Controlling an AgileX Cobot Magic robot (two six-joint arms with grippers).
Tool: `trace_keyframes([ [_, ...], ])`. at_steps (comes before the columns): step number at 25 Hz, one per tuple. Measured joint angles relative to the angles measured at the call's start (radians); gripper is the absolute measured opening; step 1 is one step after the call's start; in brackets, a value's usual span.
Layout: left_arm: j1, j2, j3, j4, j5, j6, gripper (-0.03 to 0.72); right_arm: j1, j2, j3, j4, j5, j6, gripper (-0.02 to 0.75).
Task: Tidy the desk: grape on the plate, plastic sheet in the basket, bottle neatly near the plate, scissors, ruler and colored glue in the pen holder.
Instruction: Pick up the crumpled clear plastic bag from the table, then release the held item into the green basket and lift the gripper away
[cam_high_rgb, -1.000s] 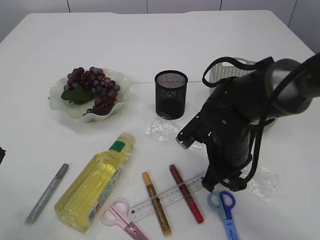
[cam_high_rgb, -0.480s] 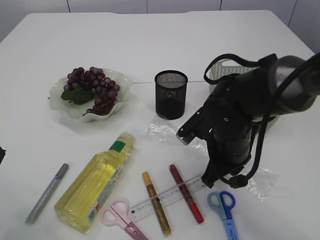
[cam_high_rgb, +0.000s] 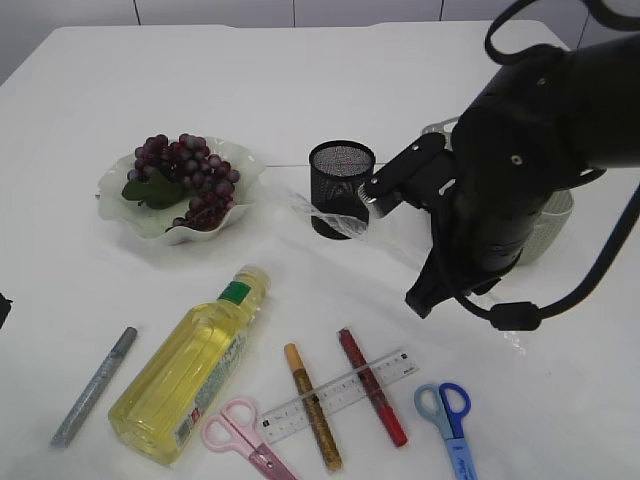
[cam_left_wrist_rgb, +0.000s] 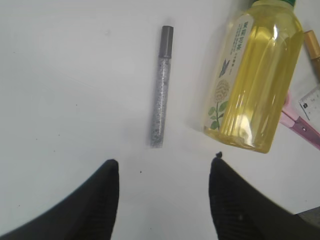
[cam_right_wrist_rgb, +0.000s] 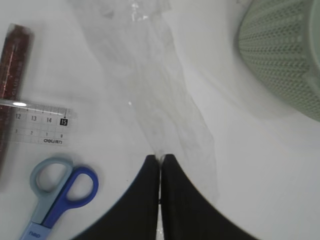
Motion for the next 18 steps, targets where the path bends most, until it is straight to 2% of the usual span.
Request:
trace_keyframes([
  [9,0.000,0.000,0.000,-0.007,0.000,0.000,0.424,-0.028,-0.104,-0.011,-0.009,-0.012,0.013,-0.015],
  [13,0.000,0.000,0.000,-0.007,0.000,0.000,0.424,-0.128,-0.109,-0.060,0.025,-0.030,0.017,-0.015],
  [18,0.000,0.000,0.000,-0.007,0.000,0.000,0.424,-0.279,-0.109,-0.139,0.124,-0.062,0.009,-0.015],
])
